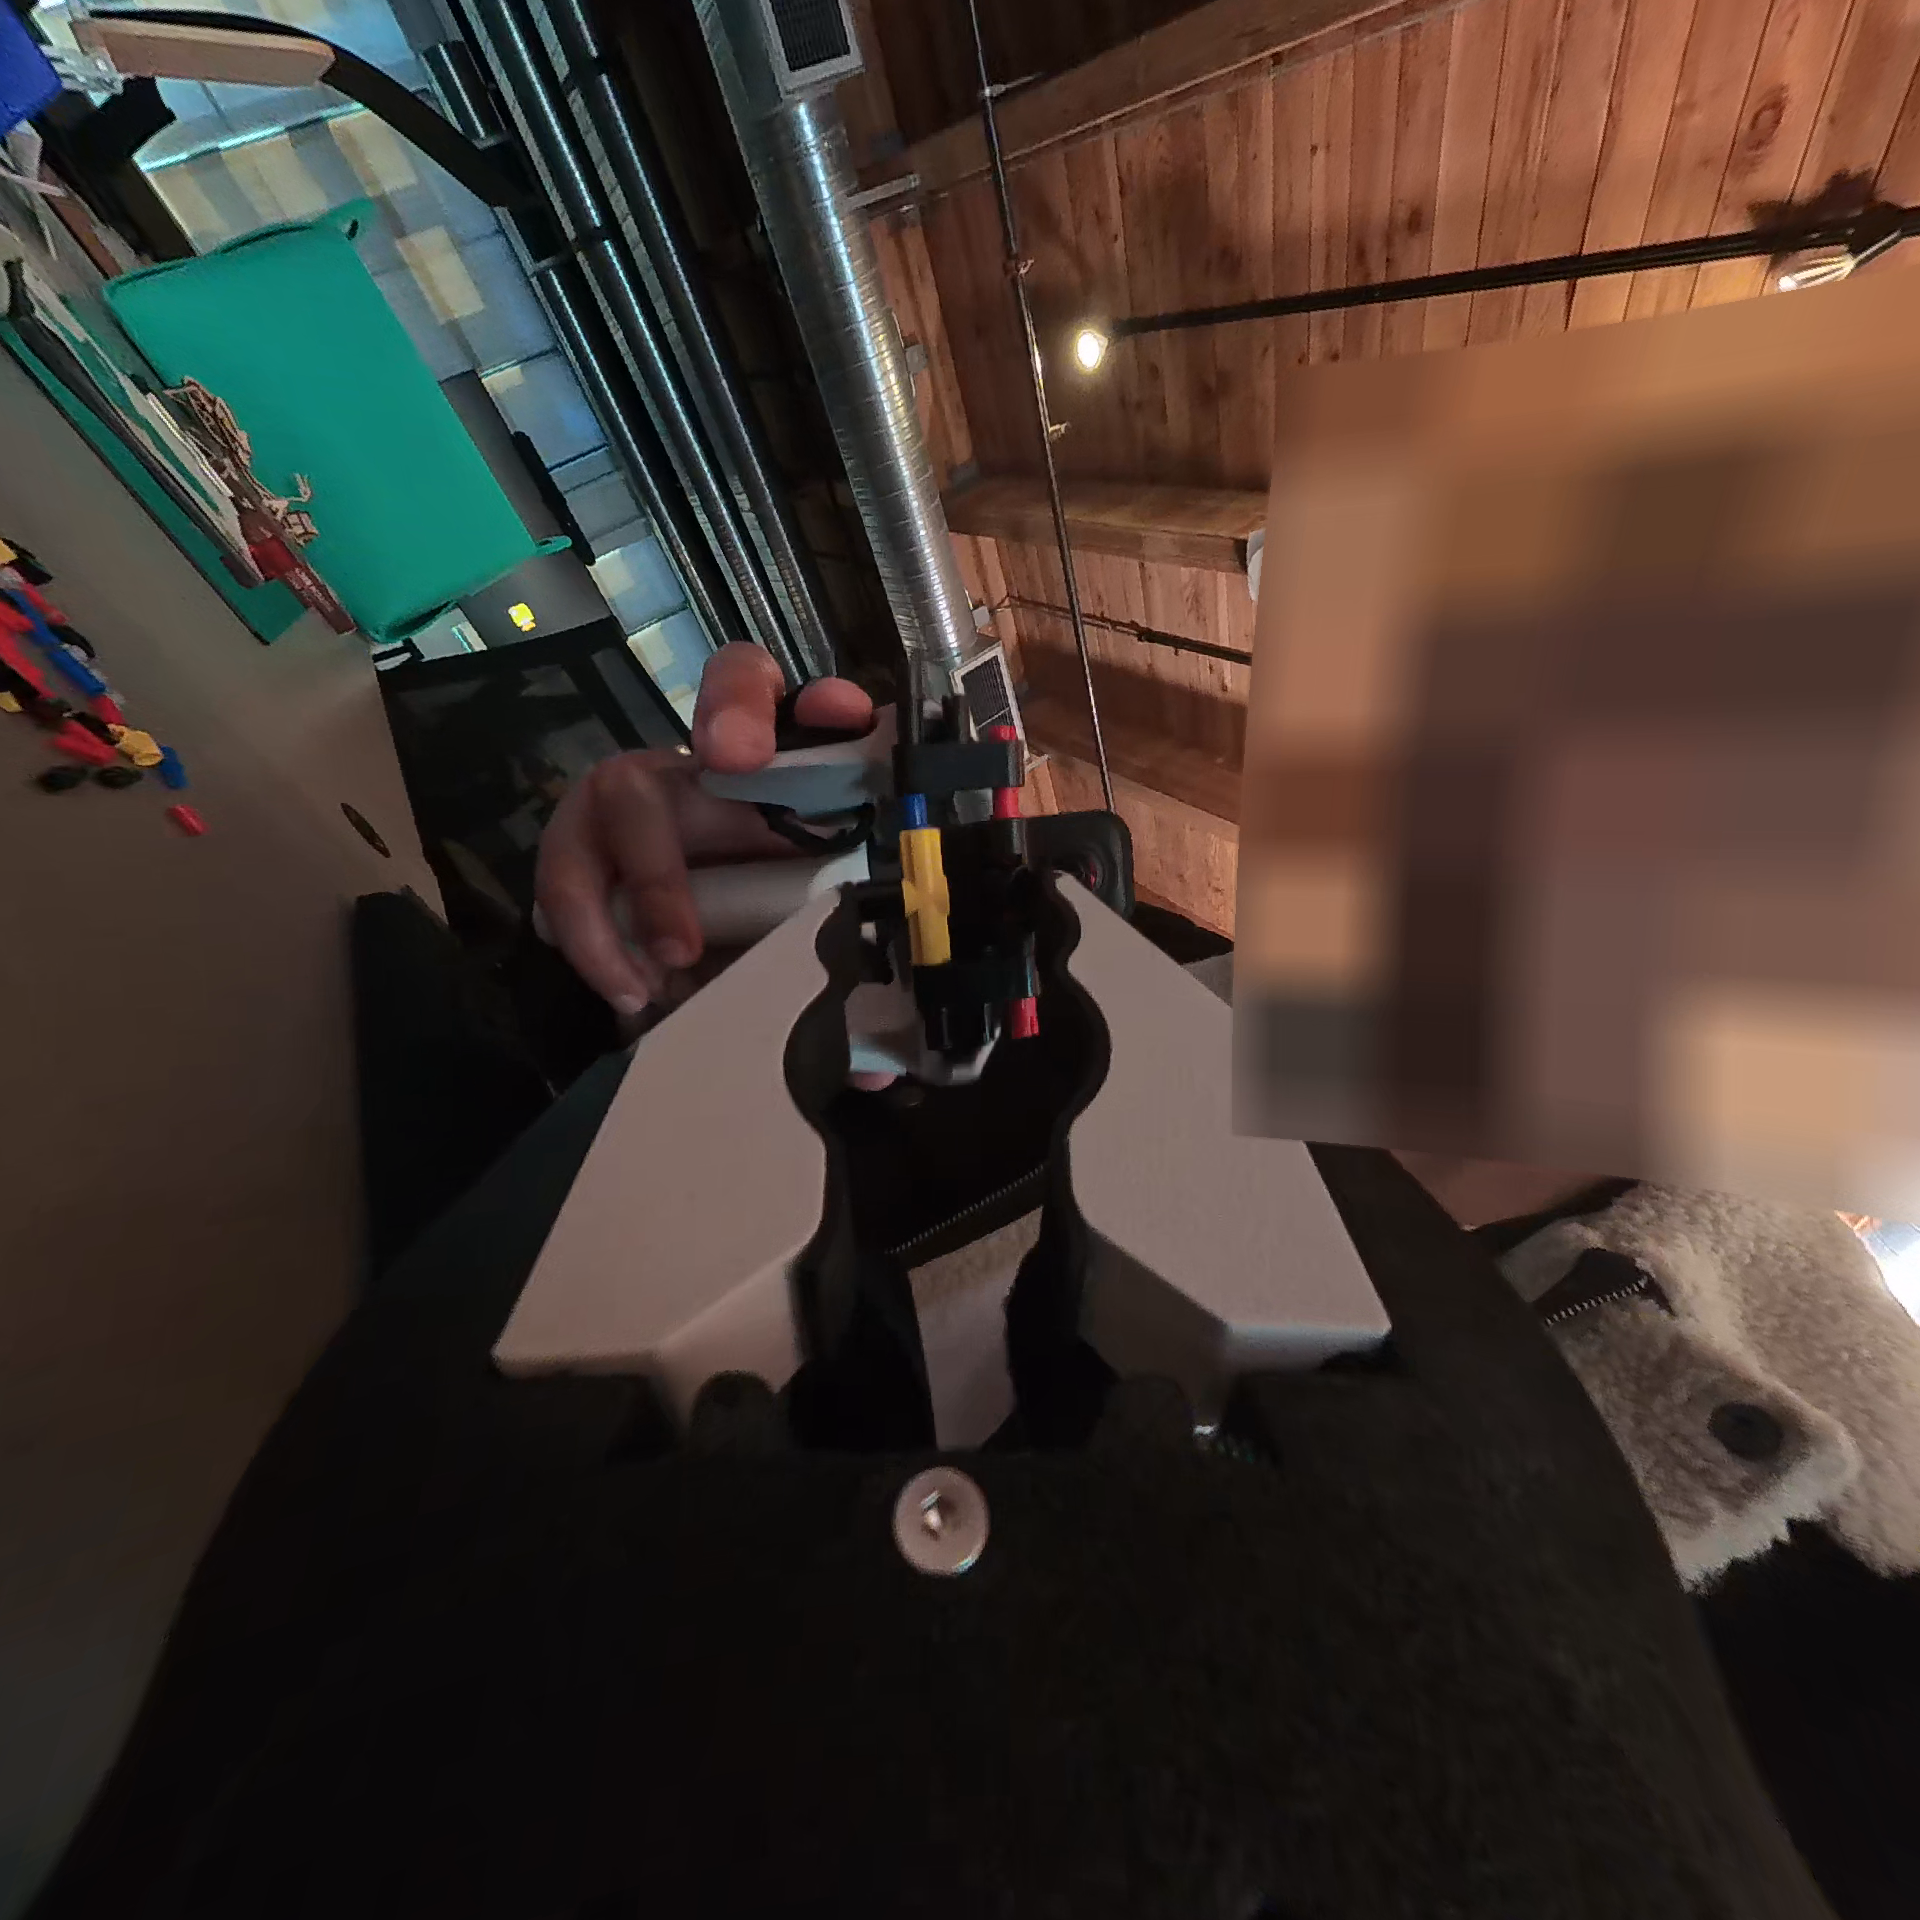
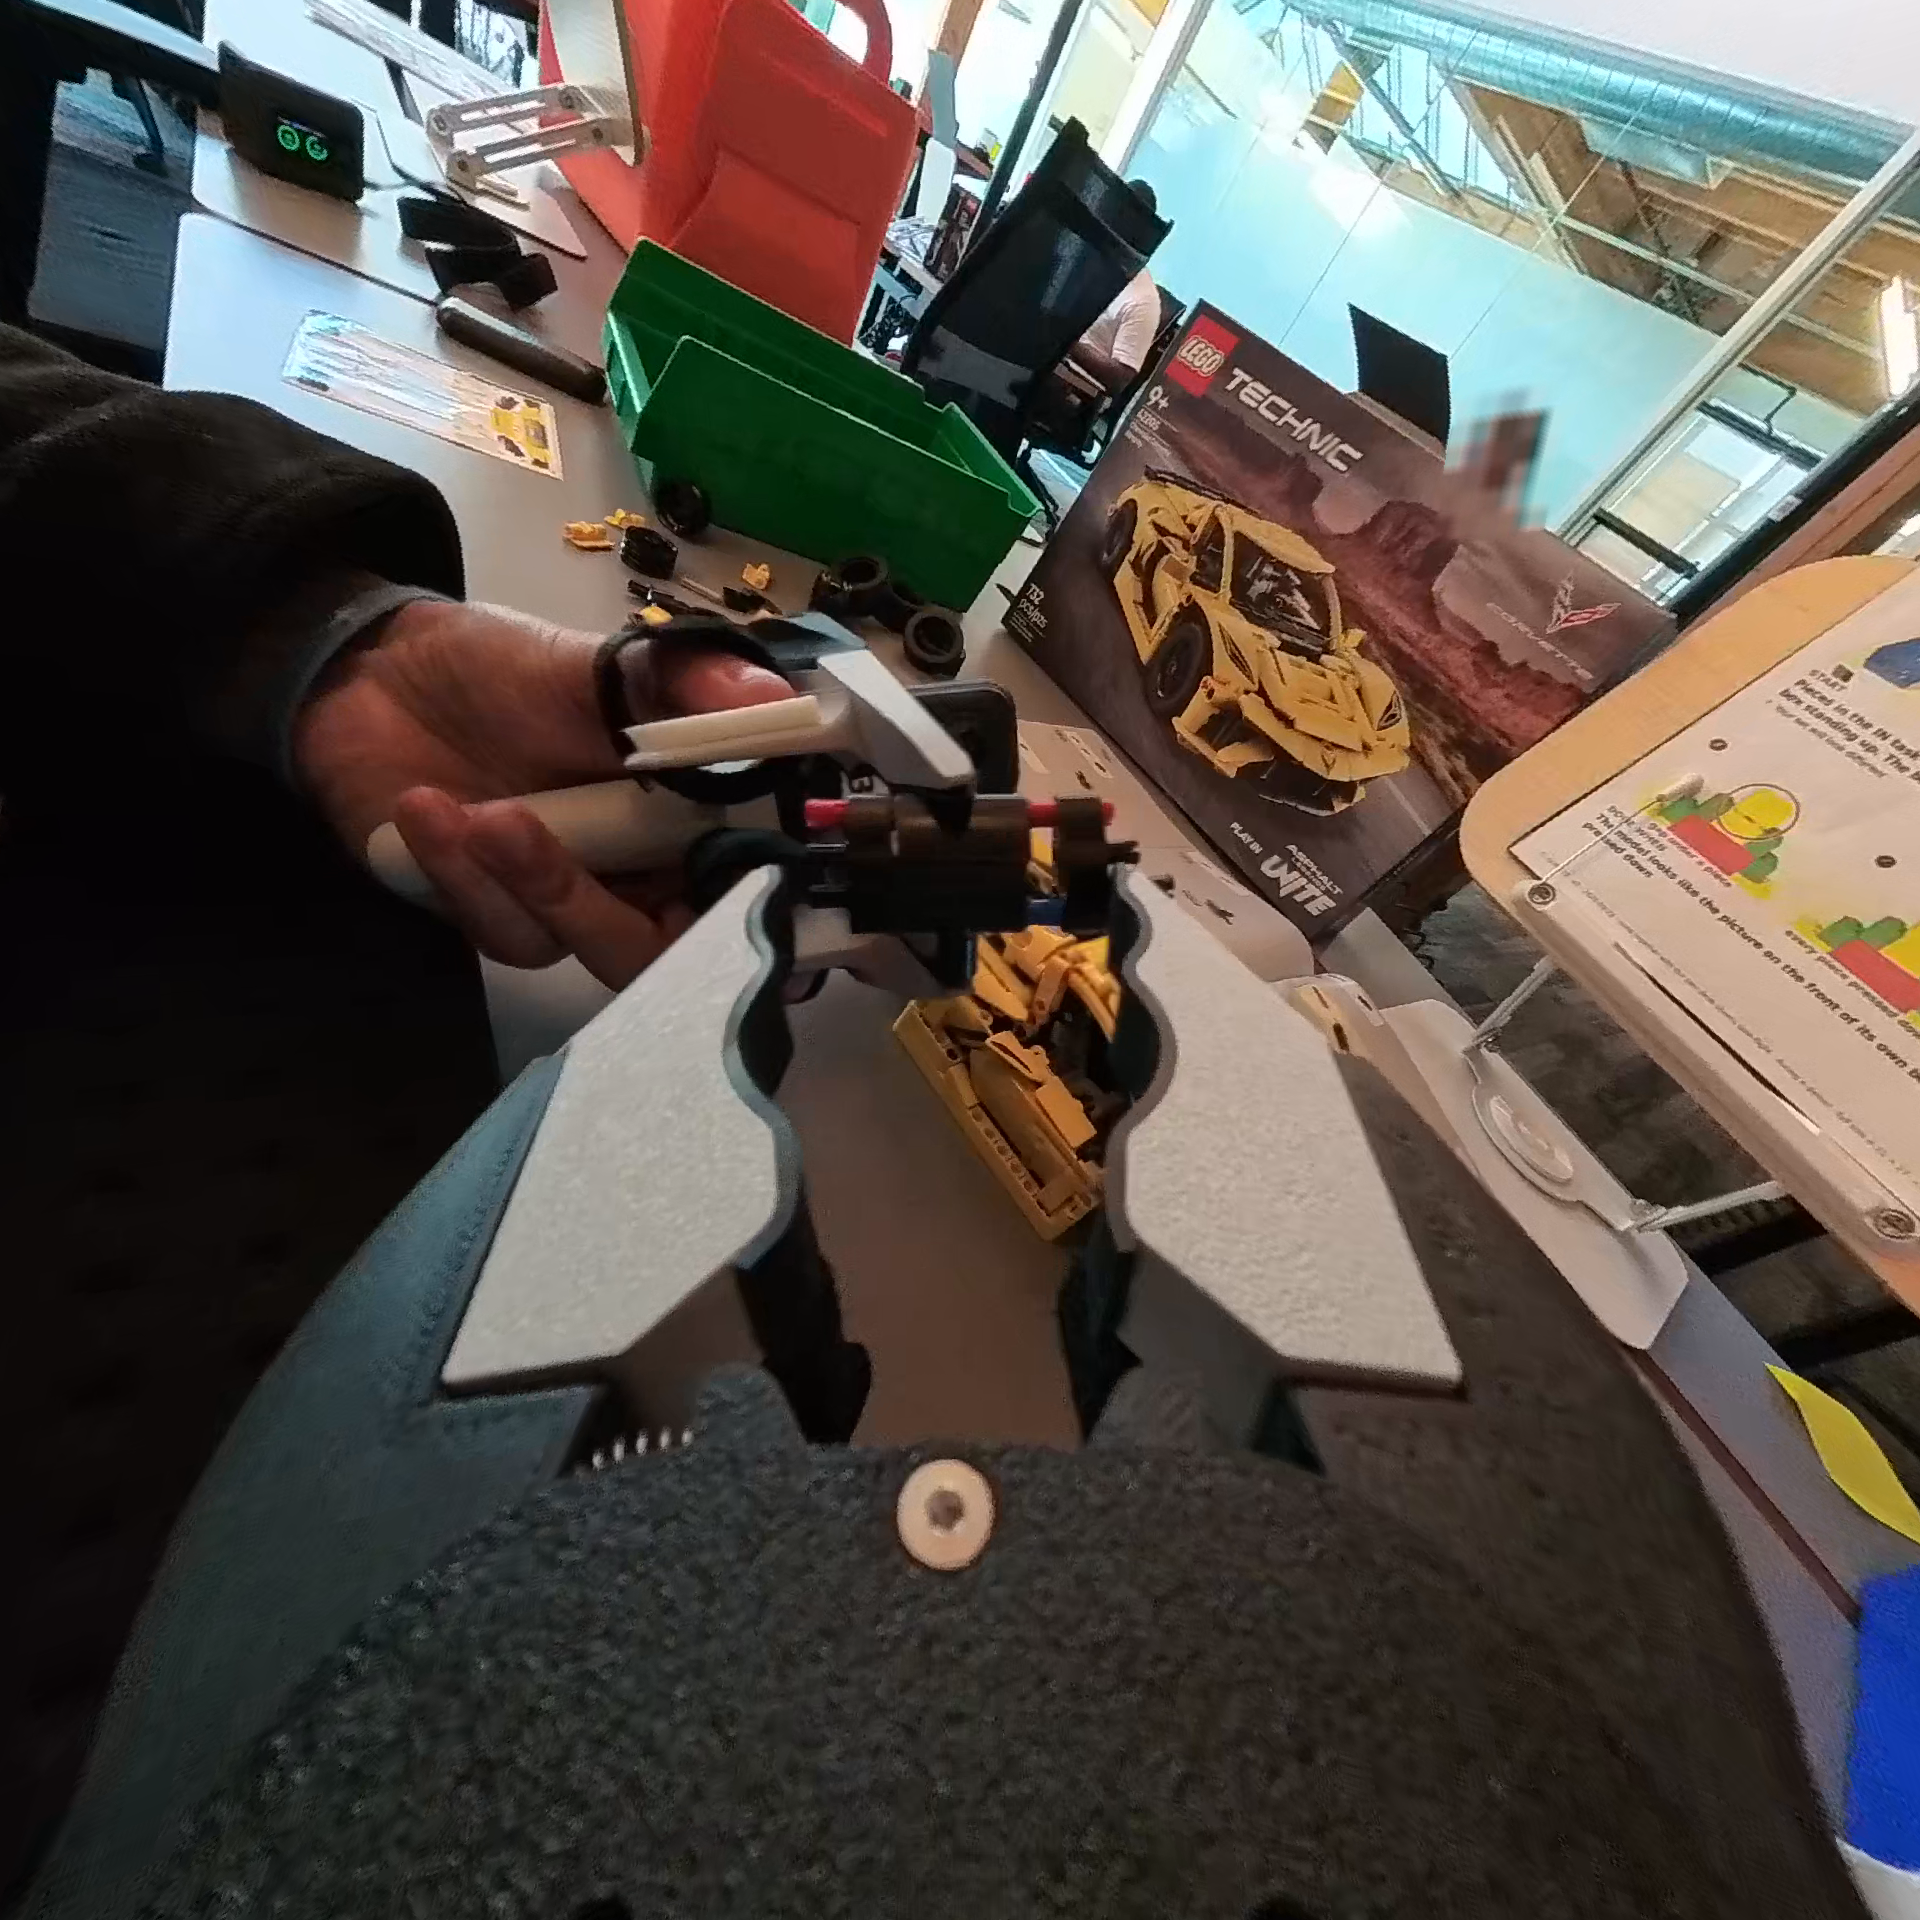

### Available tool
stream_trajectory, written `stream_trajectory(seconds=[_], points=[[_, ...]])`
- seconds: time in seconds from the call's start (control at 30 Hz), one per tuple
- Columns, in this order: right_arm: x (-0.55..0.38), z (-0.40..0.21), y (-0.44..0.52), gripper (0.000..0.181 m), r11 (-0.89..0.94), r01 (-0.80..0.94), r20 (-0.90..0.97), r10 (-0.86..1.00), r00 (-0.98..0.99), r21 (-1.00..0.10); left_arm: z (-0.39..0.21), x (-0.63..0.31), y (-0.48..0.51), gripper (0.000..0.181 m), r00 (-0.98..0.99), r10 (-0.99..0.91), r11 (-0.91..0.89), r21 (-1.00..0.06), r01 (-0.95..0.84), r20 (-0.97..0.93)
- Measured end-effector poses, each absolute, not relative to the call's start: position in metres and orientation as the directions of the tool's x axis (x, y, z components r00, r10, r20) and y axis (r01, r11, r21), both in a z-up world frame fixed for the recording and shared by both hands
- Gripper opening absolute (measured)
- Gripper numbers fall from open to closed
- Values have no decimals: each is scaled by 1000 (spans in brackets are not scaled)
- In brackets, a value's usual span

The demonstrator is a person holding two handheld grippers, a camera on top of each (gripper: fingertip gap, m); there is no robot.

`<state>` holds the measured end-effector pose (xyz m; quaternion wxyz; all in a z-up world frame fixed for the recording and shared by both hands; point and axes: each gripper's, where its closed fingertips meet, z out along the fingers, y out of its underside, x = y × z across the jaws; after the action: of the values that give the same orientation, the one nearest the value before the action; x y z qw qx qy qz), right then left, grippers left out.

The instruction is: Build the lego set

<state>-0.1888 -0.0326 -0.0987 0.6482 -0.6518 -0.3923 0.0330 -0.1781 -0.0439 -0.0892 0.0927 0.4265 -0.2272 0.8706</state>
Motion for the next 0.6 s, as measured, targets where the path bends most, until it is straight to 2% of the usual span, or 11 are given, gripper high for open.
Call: stream_trajectory(seconds=[0.17,0.6], points=[[-188,-99,-27,58,170,521,531,489,692,-836,-87,-178,-44,33,-636,5,-894,-282,-349,772],[-188,-100,-33,55,148,506,504,512,696,-849,-89,-178,-49,33,-633,-67,-873,-352,-337,771]])
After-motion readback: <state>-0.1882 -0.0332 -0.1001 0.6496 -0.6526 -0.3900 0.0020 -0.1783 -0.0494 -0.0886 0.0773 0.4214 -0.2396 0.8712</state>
